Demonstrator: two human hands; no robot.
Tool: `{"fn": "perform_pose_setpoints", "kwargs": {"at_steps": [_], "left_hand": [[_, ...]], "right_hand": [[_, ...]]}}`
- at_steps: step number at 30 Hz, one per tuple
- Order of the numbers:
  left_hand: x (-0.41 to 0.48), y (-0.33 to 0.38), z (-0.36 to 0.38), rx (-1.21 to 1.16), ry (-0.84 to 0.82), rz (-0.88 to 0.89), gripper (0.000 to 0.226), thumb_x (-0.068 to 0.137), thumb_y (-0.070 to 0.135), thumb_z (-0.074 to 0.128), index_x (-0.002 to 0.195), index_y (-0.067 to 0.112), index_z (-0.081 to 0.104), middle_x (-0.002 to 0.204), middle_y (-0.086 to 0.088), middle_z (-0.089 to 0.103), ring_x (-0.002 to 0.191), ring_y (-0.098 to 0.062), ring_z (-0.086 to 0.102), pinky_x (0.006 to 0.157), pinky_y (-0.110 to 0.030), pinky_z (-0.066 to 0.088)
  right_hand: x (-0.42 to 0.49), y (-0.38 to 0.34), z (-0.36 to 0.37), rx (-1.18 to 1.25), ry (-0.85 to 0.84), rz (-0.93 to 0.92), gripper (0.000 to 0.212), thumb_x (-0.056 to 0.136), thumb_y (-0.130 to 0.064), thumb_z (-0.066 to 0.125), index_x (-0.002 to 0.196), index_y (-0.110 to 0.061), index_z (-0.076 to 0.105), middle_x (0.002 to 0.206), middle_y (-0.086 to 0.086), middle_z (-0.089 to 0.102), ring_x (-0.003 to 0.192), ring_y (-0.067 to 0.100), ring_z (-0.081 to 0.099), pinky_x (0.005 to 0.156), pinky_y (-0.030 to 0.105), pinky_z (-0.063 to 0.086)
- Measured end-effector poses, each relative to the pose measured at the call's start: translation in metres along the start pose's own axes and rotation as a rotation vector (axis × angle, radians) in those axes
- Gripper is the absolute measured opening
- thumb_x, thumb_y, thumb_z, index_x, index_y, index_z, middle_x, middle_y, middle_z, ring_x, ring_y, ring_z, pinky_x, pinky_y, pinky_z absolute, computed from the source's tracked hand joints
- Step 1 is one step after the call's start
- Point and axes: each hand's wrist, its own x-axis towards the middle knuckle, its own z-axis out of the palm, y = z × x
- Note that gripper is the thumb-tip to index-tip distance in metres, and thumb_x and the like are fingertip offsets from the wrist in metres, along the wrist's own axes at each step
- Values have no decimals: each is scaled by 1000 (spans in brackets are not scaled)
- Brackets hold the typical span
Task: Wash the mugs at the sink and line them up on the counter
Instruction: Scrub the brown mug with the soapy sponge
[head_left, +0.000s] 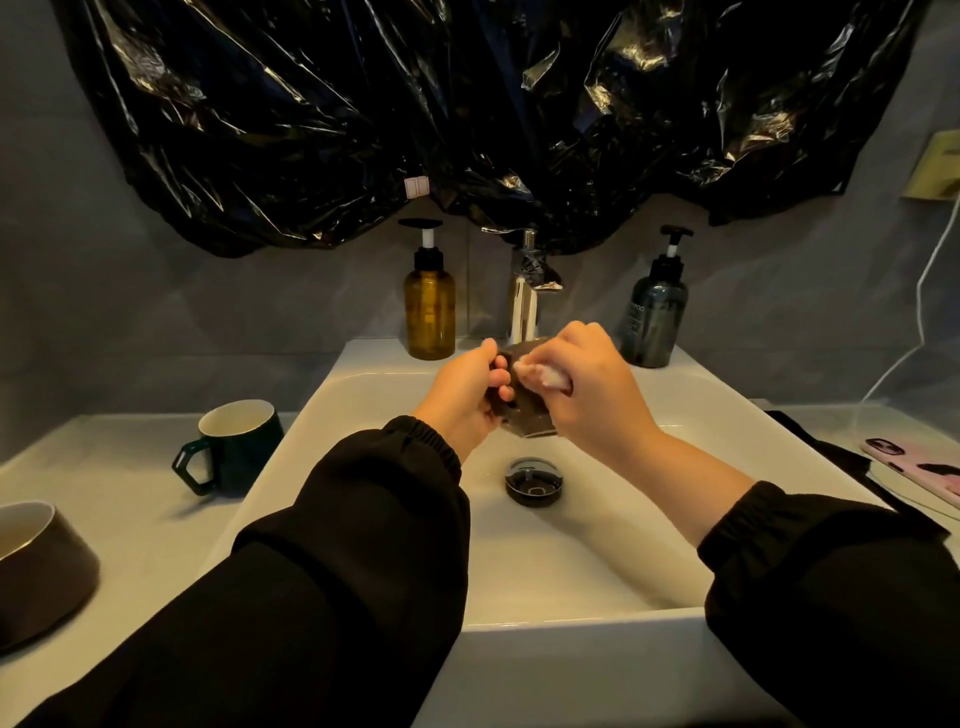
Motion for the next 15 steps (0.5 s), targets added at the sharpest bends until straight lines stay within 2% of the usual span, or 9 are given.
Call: {"fn": "perform_pose_setpoints", "kwargs": {"at_steps": [3,5,9,11,13,15], "left_hand": [[3,7,-5,-138,53,0,36,101,31,40,73,12,49,45,4,38,47,-9,32,48,-19,33],[3,8,-6,-177,71,-12,35,101,31,39,73,12,49,46,5,38,47,-8,32,47,-18,33],[-2,8,-3,-92,19,-37,37,101,31,39,71,12,49,48,4,38,47,-8,33,48,-18,33],[-4,6,0,-16,-24,-46,39,101,32,39,69,13,49,48,4,39,46,-9,33,49,-18,33],[-5,3,2,46,-62,-31,39,101,32,39,69,13,49,45,4,39,46,-9,34,48,-18,34],[-5,1,2,104,-83,4,37,101,31,40,70,13,49,44,5,38,48,-10,34,51,-19,34]], "right_hand": [[-5,-3,1,28,-78,-92,10,79,-8,75,89,-8,72,85,5,56,79,22,48,62,29,40],[-4,-4,1,59,-77,-76,10,79,-7,74,88,-8,72,86,2,54,80,20,49,63,26,39],[5,5,-5,168,135,284,4,89,-9,64,90,-8,68,89,2,52,82,14,50,68,14,38],[4,10,-7,135,213,368,8,91,-15,62,91,-8,66,92,7,54,82,12,49,68,11,37],[1,8,-7,101,214,299,8,91,-14,63,91,-7,66,92,8,55,83,14,49,69,12,36],[-2,1,-4,52,172,152,5,88,-10,65,90,-7,68,89,7,52,84,19,50,72,22,39]]}}
